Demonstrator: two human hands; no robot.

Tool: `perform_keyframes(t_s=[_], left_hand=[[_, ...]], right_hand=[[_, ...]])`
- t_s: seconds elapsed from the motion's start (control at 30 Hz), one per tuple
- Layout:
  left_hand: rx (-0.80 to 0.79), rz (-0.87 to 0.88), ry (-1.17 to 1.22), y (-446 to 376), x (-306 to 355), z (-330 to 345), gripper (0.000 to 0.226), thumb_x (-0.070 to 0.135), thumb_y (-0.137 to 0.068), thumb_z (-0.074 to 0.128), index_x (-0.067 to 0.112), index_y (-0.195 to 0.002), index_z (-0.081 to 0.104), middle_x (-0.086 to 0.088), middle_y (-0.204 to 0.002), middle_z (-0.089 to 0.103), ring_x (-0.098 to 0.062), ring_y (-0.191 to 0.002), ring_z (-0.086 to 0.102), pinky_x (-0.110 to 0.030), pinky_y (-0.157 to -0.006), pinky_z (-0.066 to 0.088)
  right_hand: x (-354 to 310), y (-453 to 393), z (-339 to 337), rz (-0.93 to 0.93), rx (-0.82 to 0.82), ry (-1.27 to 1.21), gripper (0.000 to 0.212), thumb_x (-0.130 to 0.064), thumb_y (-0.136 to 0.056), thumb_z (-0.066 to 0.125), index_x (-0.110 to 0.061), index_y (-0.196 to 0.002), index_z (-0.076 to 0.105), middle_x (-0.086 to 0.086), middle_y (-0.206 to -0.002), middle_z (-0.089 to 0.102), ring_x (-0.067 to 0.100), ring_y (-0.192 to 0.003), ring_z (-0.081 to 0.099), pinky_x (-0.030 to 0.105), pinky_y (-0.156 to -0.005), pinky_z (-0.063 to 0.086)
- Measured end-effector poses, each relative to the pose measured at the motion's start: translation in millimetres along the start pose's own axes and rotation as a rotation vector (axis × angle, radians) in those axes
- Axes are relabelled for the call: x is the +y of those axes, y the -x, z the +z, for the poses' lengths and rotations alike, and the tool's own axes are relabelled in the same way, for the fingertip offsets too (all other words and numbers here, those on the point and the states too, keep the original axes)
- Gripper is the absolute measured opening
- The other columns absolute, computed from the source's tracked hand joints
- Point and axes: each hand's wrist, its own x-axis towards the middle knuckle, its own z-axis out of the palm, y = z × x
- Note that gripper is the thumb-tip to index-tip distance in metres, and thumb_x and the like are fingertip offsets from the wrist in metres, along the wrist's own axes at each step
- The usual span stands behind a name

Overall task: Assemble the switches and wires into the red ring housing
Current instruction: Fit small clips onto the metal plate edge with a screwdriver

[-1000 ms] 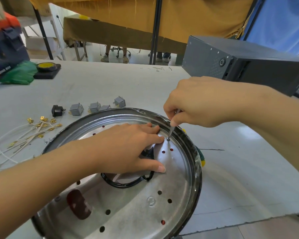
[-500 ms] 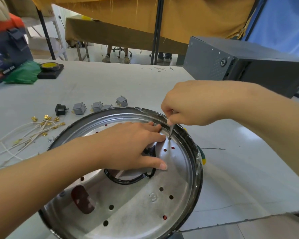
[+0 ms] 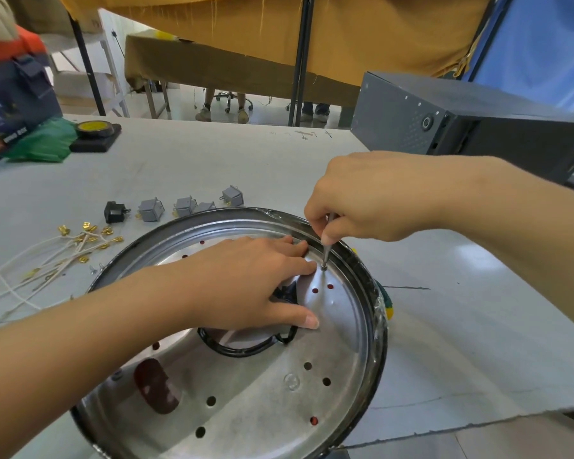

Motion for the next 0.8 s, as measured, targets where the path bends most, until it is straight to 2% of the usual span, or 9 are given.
perform_keyframes(t_s=[0.13, 0.27, 0.4, 0.53, 0.63, 0.67, 0.73, 0.8], left_hand=[[0.011, 0.0, 0.014, 1, 0, 1, 0.073, 0.076, -0.076, 0.032, 0.027, -0.127, 0.048, 0.007, -0.135, 0.046, -0.012, -0.124, 0.041, -0.04, -0.093, 0.046], [0.017, -0.002, 0.018, 1, -1, 2, 0.075, 0.078, -0.074, 0.03, 0.028, -0.127, 0.048, 0.007, -0.137, 0.046, -0.013, -0.123, 0.043, -0.042, -0.093, 0.046], [0.015, -0.001, 0.019, 1, -1, 2, 0.077, 0.079, -0.073, 0.028, 0.028, -0.129, 0.047, 0.006, -0.137, 0.045, -0.013, -0.124, 0.042, -0.043, -0.093, 0.046], [0.003, 0.0, 0.018, 1, -1, 1, 0.075, 0.077, -0.075, 0.031, 0.028, -0.129, 0.048, 0.005, -0.137, 0.046, -0.016, -0.123, 0.044, -0.042, -0.094, 0.045], [0.004, 0.008, 0.023, 0, -1, 1, 0.071, 0.074, -0.078, 0.037, 0.026, -0.129, 0.049, 0.003, -0.135, 0.048, -0.018, -0.122, 0.046, -0.042, -0.094, 0.044], [0.004, 0.009, 0.023, 0, -1, 1, 0.071, 0.073, -0.078, 0.038, 0.025, -0.128, 0.049, 0.002, -0.135, 0.048, -0.018, -0.122, 0.046, -0.041, -0.095, 0.044], [0.003, 0.014, 0.02, 0, -1, 1, 0.07, 0.073, -0.078, 0.038, 0.025, -0.128, 0.05, 0.002, -0.136, 0.048, -0.018, -0.122, 0.046, -0.041, -0.096, 0.043], [0.0, 0.023, 0.05, -1, -3, 0, 0.066, 0.07, -0.08, 0.041, 0.025, -0.129, 0.05, 0.002, -0.138, 0.047, -0.017, -0.123, 0.046, -0.038, -0.098, 0.041]], right_hand=[[-5, -5, -1, 0.016, 0.011, 0.011, 0.018, -0.027, -0.091, 0.059, -0.019, -0.075, 0.064, -0.009, -0.051, 0.046, 0.006, -0.052, 0.042, 0.021, -0.046, 0.027], [-8, -10, -2, 0.043, -0.017, -0.024, 0.02, -0.025, -0.091, 0.059, -0.015, -0.075, 0.064, -0.004, -0.058, 0.05, 0.011, -0.056, 0.044, 0.021, -0.046, 0.029], [-11, -11, -2, 0.094, -0.007, -0.036, 0.024, -0.025, -0.092, 0.059, -0.004, -0.086, 0.069, 0.002, -0.059, 0.046, 0.015, -0.056, 0.037, 0.022, -0.045, 0.027], [-12, -7, 5, 0.151, 0.042, -0.053, 0.016, -0.012, -0.09, 0.056, -0.001, -0.09, 0.068, 0.005, -0.061, 0.042, 0.016, -0.051, 0.033, 0.023, -0.043, 0.024], [-11, -3, 7, 0.165, 0.053, -0.105, 0.018, -0.016, -0.088, 0.059, -0.002, -0.092, 0.069, 0.015, -0.073, 0.061, 0.026, -0.065, 0.057, 0.026, -0.045, 0.035], [-9, -1, 7, 0.173, 0.066, -0.134, 0.016, -0.018, -0.087, 0.061, -0.004, -0.089, 0.069, 0.011, -0.071, 0.064, 0.017, -0.066, 0.062, 0.023, -0.046, 0.041], [-4, 3, 5, 0.196, 0.117, -0.219, 0.01, -0.02, -0.085, 0.065, -0.012, -0.082, 0.069, -0.004, -0.055, 0.058, -0.001, -0.051, 0.058, 0.008, -0.041, 0.04], [5, 7, 4, 0.213, 0.188, -0.315, 0.008, -0.023, -0.082, 0.069, -0.018, -0.075, 0.067, -0.006, -0.047, 0.058, -0.01, -0.048, 0.054, 0.002, -0.044, 0.037]])
